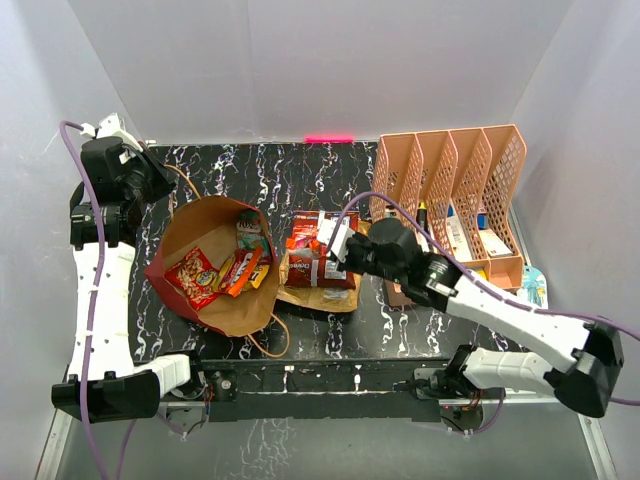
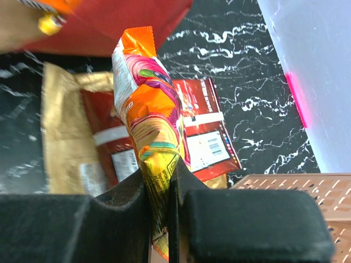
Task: Take the snacks out of the paper bag
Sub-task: Place the snack at the center of the board.
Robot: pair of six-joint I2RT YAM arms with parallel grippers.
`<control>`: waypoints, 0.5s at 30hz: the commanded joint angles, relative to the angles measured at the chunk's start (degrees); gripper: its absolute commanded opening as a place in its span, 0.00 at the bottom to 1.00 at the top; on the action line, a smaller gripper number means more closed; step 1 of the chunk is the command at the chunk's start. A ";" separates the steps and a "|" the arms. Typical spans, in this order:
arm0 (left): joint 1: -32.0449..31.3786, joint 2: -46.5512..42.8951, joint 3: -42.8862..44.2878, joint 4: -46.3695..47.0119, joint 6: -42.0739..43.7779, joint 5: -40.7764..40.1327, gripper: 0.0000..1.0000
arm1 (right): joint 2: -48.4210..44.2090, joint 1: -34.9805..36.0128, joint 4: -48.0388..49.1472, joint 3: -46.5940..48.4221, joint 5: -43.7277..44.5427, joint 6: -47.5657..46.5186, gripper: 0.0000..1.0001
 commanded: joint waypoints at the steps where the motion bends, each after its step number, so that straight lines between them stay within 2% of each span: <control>1: 0.00 -0.41 1.53 1.07 0.49 -0.13 0.00 | 2.71 -9.48 15.70 -2.55 -19.79 -16.36 0.07; 7: 0.01 -0.34 1.91 0.94 0.36 0.56 0.00 | 15.16 -17.99 24.95 0.14 -32.91 -26.20 0.07; 9: -0.01 -0.53 1.77 0.99 0.32 0.50 0.00 | 18.96 -19.41 25.94 1.44 -37.72 -30.78 0.07; 12: -0.01 -0.67 1.58 0.91 0.19 0.98 0.00 | 25.38 -21.05 27.75 4.05 -40.30 -33.45 0.07; 15: 0.05 -1.31 1.19 1.01 -0.01 1.36 0.00 | 28.03 -23.95 26.24 3.82 -46.61 -40.31 0.07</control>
